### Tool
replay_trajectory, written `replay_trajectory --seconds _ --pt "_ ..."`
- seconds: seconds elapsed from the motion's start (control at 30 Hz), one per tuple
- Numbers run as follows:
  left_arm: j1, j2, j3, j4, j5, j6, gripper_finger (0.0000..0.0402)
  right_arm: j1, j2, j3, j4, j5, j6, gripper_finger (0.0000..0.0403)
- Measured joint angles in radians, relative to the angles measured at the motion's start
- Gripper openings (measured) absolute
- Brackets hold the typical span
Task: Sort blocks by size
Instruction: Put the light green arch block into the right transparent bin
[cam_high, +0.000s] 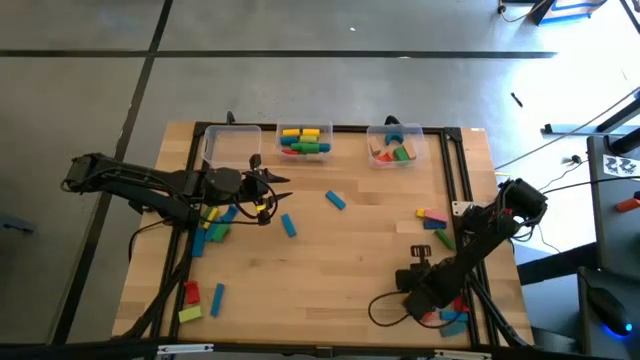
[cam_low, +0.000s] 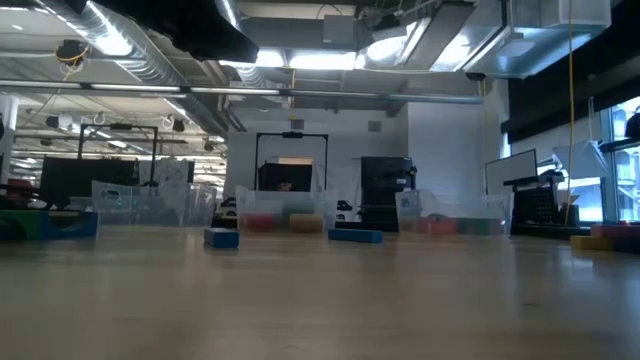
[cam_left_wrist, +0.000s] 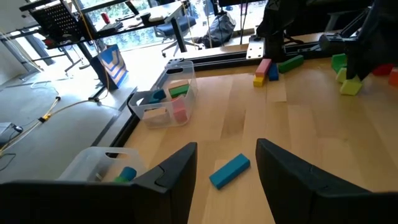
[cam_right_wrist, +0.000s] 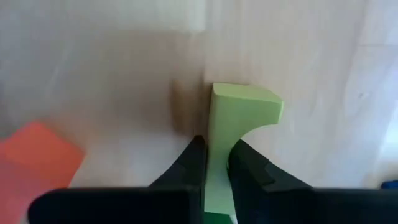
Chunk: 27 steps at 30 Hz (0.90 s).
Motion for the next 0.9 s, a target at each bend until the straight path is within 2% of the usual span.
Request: replay_trajectory --seconds 0.2,0.37,0.6,0.9 --pt "0.0 0.0 0.0 0.0 0.0 0.0 0.0159 -0.087 -0.027 0.0 -0.001 -0.007 -0.022 0.0057" --pt "0.0 0.0 0.0 0.0 0.0 0.0 0.0159 -0.164 -0.082 0.0 -0.031 0.012 -0.049 0.0044" --pt "0.0 0.0 0.0 0.0 0.0 0.0 0.0159 -0.303 -0.2 0.0 -0.086 0.163 -0.058 0.0052" --pt "0.0 0.0 0.0 0.001 0.0 0.0 0.0159 -0.521 -0.331 0.0 -0.13 0.291 -0.152 0.0047"
